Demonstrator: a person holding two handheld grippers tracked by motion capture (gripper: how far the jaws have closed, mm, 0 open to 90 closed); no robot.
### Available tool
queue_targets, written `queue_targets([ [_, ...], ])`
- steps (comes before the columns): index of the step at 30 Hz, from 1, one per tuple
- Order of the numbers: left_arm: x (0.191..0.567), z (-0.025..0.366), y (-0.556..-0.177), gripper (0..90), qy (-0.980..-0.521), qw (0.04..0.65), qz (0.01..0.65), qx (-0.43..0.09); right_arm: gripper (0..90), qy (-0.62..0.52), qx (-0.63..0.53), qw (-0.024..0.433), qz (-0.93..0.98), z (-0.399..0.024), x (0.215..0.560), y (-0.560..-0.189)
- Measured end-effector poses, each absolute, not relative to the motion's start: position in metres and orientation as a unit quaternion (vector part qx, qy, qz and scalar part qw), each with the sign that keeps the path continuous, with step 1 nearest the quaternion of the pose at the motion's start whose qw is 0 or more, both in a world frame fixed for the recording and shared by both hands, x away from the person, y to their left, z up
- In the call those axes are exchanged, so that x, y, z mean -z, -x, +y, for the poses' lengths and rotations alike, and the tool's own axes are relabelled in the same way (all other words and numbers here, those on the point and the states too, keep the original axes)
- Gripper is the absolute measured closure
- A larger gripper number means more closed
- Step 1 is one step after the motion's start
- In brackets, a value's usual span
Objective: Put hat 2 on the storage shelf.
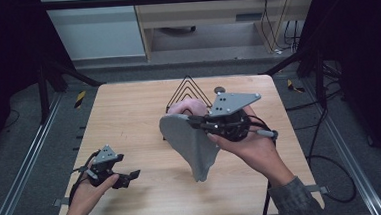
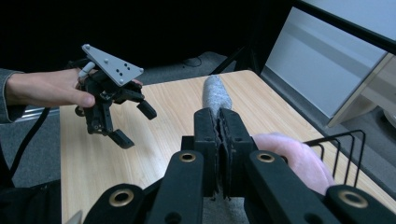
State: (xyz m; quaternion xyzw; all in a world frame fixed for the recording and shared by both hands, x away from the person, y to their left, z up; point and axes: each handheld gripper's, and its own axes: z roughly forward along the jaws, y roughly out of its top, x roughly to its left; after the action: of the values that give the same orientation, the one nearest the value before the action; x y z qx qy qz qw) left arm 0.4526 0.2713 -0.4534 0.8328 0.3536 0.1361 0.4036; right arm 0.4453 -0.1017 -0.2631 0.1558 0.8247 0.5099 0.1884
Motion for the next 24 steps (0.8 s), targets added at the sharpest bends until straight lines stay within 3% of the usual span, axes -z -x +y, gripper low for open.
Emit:
queue_targets([
  [12,0.452,0.267,-0.45,10.6,-0.839,0.397,0.343,-0.147,87.4,-0.152,-0.502,0.186,0.831,-0.075,0.259,-0.454],
  [14,0.452,0.266,-0.45,17.5,-0.841,0.398,0.338,-0.144,87.4,-0.156,-0.5,0.189,0.83,-0.073,0.257,-0.455],
  [24,0.442,0.26,-0.453,17.7,-0.836,0.416,0.331,-0.14,87.5,-0.158,-0.501,0.185,0.83,-0.061,0.257,-0.463],
])
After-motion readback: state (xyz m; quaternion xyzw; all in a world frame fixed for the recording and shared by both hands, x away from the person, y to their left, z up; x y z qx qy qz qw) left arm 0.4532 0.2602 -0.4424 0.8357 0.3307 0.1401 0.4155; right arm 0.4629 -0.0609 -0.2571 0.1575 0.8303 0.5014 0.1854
